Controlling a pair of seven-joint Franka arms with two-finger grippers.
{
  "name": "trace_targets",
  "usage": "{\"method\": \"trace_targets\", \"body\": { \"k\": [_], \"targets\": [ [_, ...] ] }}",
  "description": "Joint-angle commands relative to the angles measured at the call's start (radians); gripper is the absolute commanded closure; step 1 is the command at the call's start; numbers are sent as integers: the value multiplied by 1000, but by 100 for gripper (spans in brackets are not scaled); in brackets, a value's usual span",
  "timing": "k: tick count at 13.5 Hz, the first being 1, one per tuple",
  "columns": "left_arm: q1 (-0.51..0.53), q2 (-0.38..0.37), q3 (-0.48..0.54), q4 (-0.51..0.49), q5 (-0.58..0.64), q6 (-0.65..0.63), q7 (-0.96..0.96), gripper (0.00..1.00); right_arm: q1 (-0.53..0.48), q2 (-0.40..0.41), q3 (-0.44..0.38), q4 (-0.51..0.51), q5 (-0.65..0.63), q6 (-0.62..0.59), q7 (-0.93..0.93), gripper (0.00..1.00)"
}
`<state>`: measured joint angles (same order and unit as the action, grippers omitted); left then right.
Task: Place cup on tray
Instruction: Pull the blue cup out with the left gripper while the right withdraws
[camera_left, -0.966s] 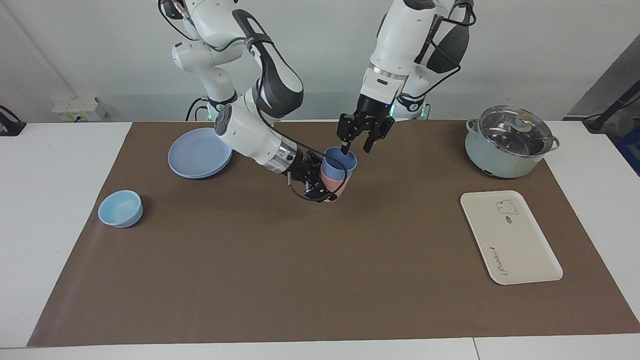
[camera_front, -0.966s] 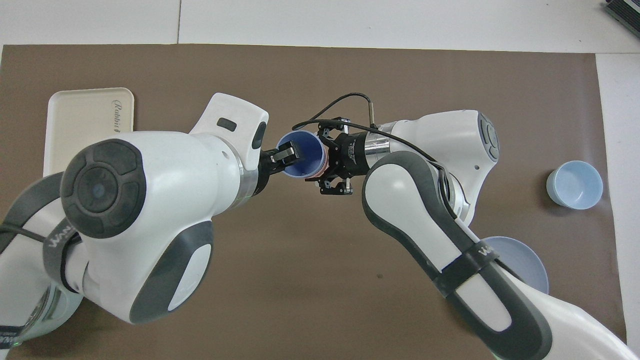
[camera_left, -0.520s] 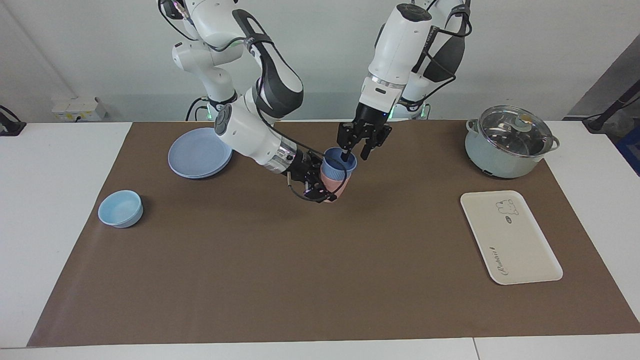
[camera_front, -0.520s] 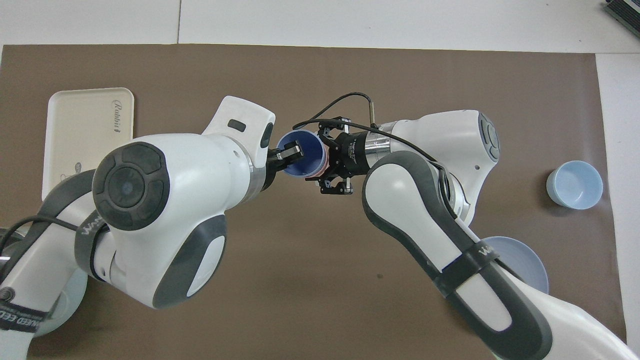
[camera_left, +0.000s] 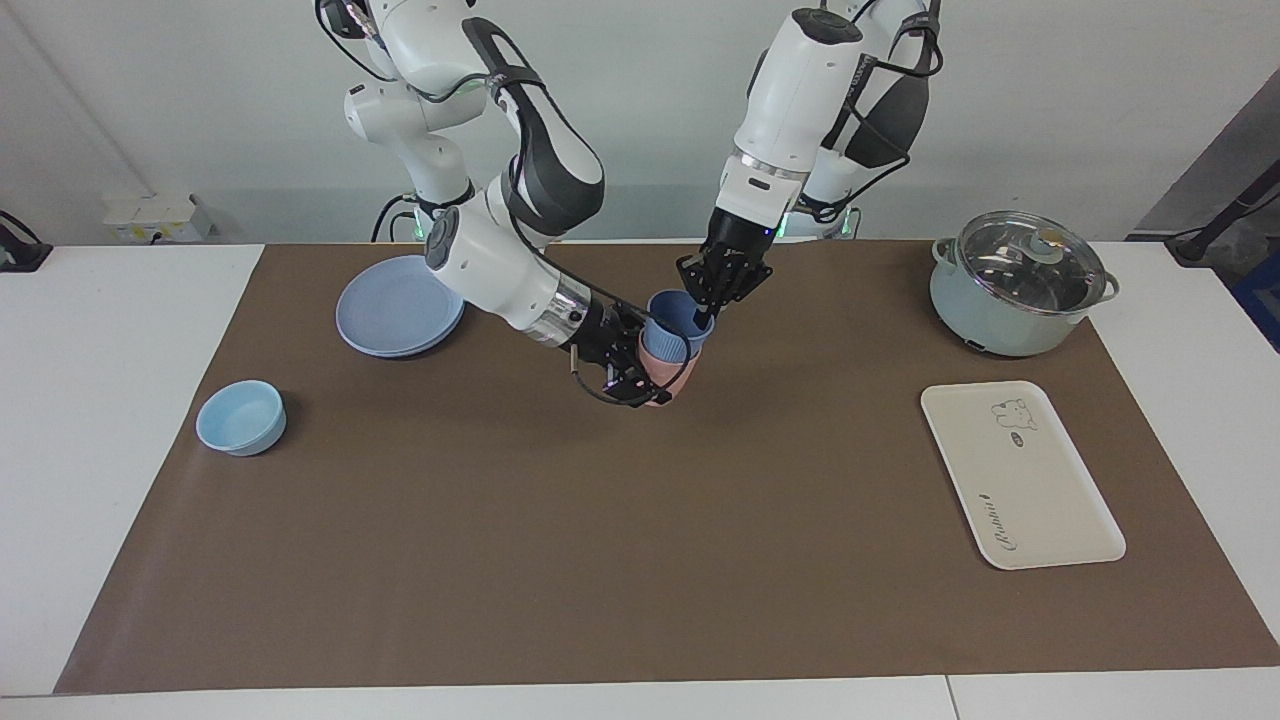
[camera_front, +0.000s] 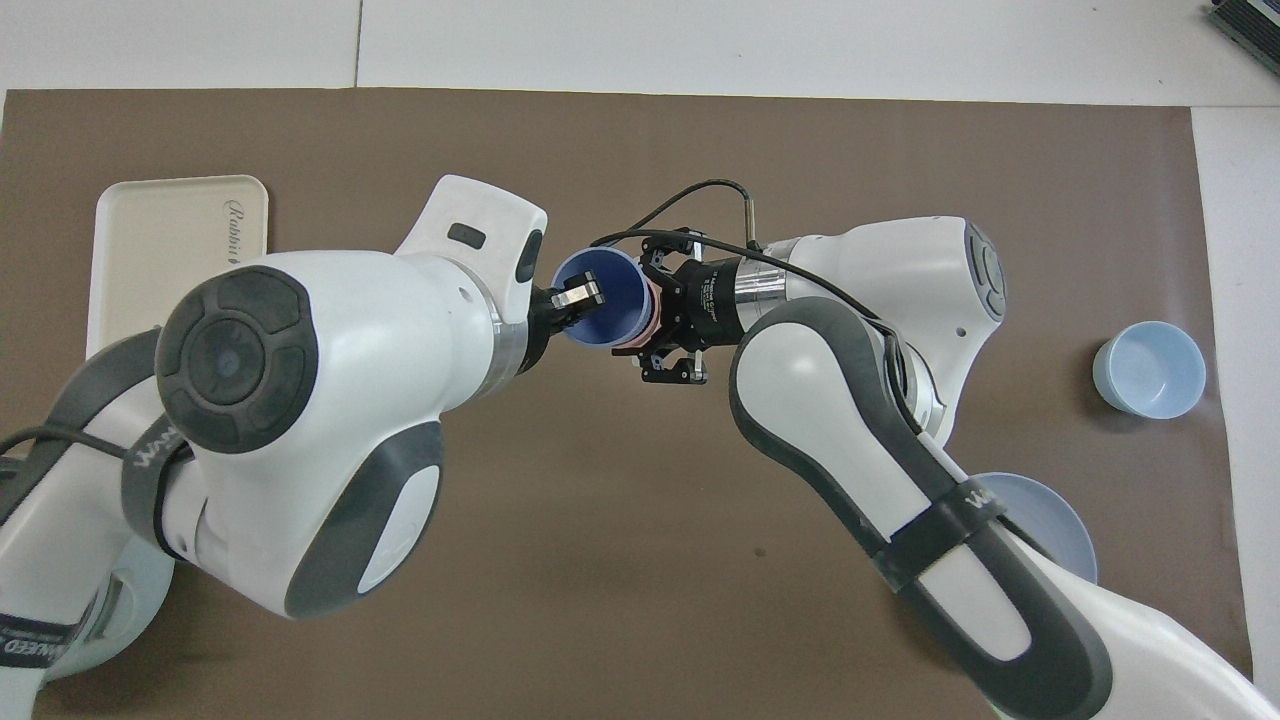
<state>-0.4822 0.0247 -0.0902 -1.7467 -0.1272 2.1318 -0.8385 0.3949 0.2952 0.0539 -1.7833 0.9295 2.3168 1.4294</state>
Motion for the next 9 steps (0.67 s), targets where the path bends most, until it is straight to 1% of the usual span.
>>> {"method": "trace_targets", "body": {
  "k": [1, 4, 6, 7, 9],
  "targets": [
    [2, -31, 23, 122, -11, -206, -7, 100, -13, -11, 1, 8, 35, 10, 25, 100],
    [80, -32, 20, 239, -9, -386, 9, 100, -27, -10, -5, 10, 35, 10, 43, 100],
    [154, -42, 20, 248, -11, -412, 65, 100, -57, -10, -5, 9, 35, 10, 71, 100],
    [209, -61, 27, 224, -14, -408, 149, 100, -86, -10, -5, 4, 35, 1, 71, 100],
    [366, -113, 33, 98, -61, -366, 409, 100, -155, -14, -5, -10, 35, -32, 71, 100]
  ]
}}
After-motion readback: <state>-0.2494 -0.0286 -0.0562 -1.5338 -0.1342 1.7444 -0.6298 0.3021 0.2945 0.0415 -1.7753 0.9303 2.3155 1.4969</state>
